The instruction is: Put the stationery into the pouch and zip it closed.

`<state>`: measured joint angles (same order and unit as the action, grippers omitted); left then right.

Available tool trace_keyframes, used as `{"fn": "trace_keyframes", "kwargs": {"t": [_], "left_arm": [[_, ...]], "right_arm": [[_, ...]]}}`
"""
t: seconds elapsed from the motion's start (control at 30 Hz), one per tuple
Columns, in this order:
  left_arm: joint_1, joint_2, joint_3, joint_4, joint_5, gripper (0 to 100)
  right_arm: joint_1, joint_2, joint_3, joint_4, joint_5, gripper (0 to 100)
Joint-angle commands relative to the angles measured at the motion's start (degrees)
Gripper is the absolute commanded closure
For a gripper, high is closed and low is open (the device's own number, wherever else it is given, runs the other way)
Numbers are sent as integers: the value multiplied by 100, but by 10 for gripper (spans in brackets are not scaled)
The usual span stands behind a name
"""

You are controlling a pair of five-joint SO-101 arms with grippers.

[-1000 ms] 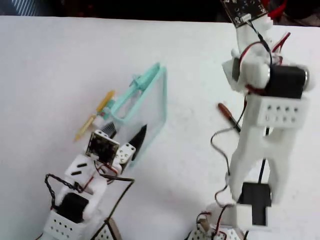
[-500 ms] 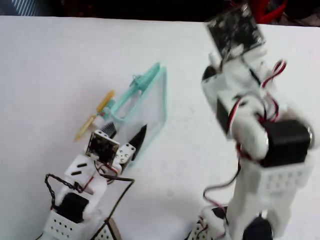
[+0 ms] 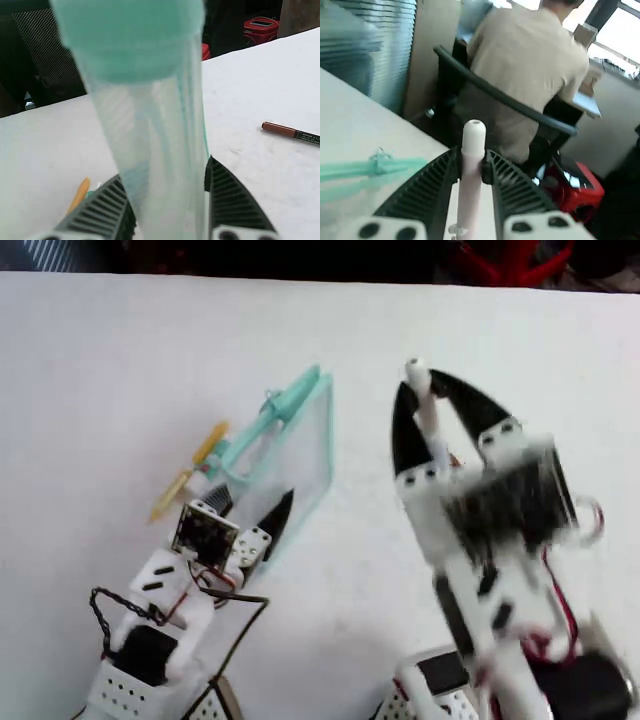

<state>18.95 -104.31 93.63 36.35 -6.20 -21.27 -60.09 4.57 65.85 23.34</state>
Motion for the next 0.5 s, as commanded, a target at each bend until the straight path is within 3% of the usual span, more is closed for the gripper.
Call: {"fn": "trace_keyframes", "kwargs": {"t": [0.0, 0.47], "left_arm": [[-13, -22, -35, -114, 0, 808], [-13, -22, -35, -114, 0, 808]], "right_arm": [[-760, -435, 334, -769, -26, 981], [-2607, 593, 457, -2633, -70, 981]]}}
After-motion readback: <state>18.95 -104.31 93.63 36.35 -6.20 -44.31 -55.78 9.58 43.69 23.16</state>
